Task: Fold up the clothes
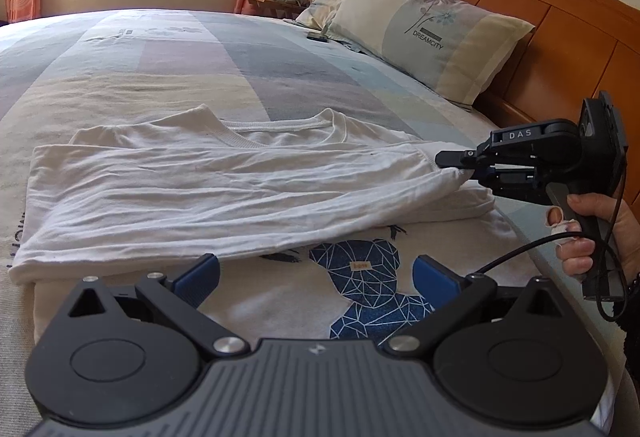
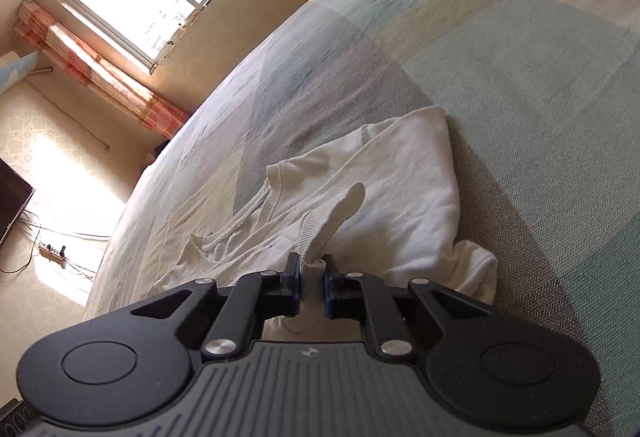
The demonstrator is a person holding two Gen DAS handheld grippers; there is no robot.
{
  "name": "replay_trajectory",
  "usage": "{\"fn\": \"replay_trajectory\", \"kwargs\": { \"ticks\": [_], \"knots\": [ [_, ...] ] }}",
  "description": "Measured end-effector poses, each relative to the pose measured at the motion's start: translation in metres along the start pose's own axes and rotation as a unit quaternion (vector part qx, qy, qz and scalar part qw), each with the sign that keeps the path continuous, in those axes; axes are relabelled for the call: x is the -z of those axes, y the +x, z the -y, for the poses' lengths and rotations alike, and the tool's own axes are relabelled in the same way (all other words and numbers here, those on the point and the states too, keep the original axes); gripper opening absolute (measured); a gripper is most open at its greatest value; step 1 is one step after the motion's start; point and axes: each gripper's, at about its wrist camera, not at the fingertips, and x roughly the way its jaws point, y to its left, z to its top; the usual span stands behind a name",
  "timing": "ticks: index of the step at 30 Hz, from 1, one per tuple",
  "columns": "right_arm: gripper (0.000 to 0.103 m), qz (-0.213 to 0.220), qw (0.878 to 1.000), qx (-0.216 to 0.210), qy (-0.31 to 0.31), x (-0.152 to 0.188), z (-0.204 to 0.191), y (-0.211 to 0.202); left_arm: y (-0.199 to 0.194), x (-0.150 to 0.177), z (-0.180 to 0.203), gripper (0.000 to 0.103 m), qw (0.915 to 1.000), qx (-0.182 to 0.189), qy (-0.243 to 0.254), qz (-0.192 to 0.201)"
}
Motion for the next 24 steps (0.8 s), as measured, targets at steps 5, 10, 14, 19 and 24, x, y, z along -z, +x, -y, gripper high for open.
{"fn": "replay_trajectory", "kwargs": {
  "ticks": [5,10,14,19,24],
  "knots": [
    [0.014,-0.001,1.0,0.024,-0.017,-0.006,0.001,0.0,0.0,0.001,-0.001,0.102,1.0,0.001,-0.001,-0.001],
    [0.014,-0.015,0.998,0.051,-0.031,-0.006,0.005,0.003,-0.001,-0.001,-0.001,0.102,1.0,0.002,-0.001,0.001],
    [0.016,-0.032,0.997,0.061,-0.037,-0.003,0.009,0.002,-0.003,-0.002,-0.001,0.102,1.0,0.002,-0.003,0.005],
    [0.032,0.025,0.991,0.112,-0.073,-0.003,-0.009,-0.023,-0.017,-0.009,-0.01,0.102,0.9995,-0.004,-0.012,0.028],
    [0.035,0.017,0.989,0.08,-0.122,-0.003,-0.029,-0.016,-0.021,-0.014,-0.021,0.102,0.9988,-0.022,-0.025,0.036]
  ]
}}
